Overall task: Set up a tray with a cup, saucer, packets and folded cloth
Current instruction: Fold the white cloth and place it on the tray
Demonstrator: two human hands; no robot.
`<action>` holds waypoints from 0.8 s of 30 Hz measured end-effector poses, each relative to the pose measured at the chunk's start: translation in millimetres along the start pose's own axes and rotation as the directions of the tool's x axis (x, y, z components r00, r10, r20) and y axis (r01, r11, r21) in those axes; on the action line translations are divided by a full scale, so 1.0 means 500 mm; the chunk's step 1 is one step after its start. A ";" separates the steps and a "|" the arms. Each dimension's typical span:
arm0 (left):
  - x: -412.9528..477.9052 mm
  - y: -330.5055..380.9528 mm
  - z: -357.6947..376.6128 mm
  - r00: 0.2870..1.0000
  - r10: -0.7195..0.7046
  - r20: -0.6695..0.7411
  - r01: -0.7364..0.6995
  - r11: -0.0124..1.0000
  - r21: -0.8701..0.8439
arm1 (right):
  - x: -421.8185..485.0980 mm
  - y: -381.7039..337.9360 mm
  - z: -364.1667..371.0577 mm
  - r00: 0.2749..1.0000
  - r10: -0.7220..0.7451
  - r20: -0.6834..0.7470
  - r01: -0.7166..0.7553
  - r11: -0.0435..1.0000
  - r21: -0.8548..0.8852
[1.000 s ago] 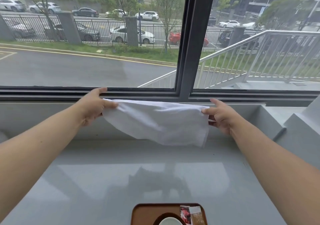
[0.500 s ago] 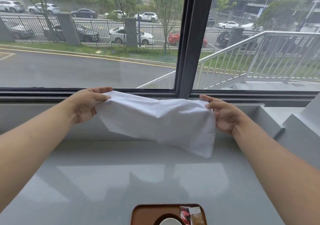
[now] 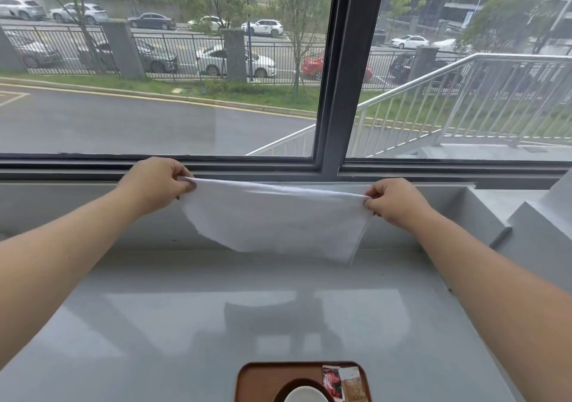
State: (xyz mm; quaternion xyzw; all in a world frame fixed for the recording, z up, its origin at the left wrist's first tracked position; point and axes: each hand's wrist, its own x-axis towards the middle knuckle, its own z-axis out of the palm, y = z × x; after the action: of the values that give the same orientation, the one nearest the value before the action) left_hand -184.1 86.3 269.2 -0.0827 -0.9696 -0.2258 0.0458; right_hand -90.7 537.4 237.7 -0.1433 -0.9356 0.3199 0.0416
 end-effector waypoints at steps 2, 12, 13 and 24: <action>-0.009 -0.012 0.007 1.000 0.002 0.010 -0.003 0.993 0.119 | -0.006 -0.004 0.019 0.999 -0.035 -0.009 0.033 0.990 -0.141; -0.063 -0.134 0.021 0.978 -0.191 0.083 0.174 0.969 0.173 | -0.011 -0.043 0.160 0.954 0.154 0.256 -0.245 0.894 0.375; -0.071 -0.141 0.019 0.972 -0.213 0.096 0.197 0.969 0.147 | -0.014 -0.059 0.175 0.946 0.169 0.276 -0.276 0.865 0.419; -0.179 -0.193 -0.003 0.861 -0.352 0.368 0.361 0.931 0.045 | -0.123 -0.291 0.415 0.825 0.007 0.565 -0.358 0.781 0.512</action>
State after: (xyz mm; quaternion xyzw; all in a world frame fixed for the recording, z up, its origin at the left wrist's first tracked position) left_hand -113.6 -12.1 217.6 0.0563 -0.9562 -0.2228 -0.1815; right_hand -102.2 287.9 163.3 -0.1215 -0.7398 0.6275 -0.2099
